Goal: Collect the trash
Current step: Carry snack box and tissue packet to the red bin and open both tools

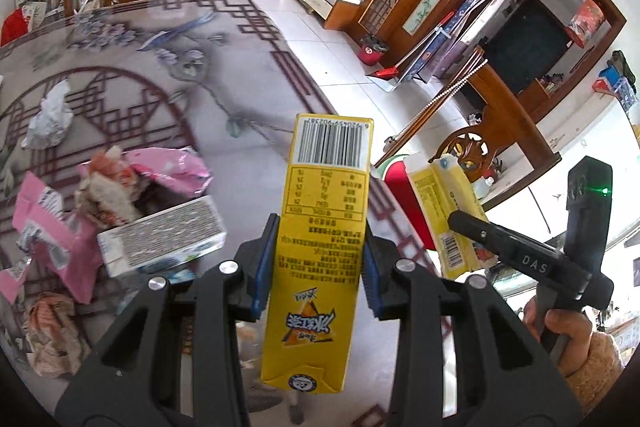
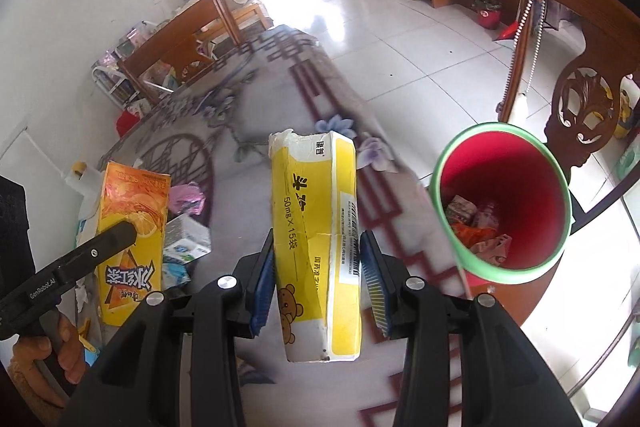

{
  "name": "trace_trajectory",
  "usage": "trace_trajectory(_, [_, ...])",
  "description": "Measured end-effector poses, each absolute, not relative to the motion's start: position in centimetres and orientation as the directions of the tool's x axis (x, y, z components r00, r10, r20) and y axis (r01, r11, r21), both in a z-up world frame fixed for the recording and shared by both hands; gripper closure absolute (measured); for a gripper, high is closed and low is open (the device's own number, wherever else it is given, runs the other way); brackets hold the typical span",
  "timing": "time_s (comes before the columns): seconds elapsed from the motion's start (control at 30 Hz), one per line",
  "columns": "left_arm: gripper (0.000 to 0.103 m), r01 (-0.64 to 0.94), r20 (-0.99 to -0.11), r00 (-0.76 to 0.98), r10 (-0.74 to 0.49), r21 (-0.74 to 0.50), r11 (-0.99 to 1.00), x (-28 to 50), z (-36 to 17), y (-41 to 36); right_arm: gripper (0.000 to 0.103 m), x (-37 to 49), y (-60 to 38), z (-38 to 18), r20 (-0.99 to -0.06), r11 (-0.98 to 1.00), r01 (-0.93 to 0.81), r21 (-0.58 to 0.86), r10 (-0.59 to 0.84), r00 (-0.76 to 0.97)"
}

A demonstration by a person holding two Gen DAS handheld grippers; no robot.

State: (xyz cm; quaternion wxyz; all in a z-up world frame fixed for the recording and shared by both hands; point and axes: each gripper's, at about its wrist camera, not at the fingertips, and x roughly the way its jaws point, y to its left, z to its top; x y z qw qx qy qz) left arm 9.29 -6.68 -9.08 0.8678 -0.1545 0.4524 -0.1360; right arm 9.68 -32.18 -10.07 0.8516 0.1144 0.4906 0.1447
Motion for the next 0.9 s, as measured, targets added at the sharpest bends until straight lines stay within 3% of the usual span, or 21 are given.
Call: trace_trajectory(0.9, [0.067, 0.227, -0.746, 0.484, -0.457, -0.398, 0.889, 17.2, -9.8, -22.3, 0.064, 13.2, -47.3, -11.0, -0.804, 0.935, 0.015, 0.354, 0.296, 0.516])
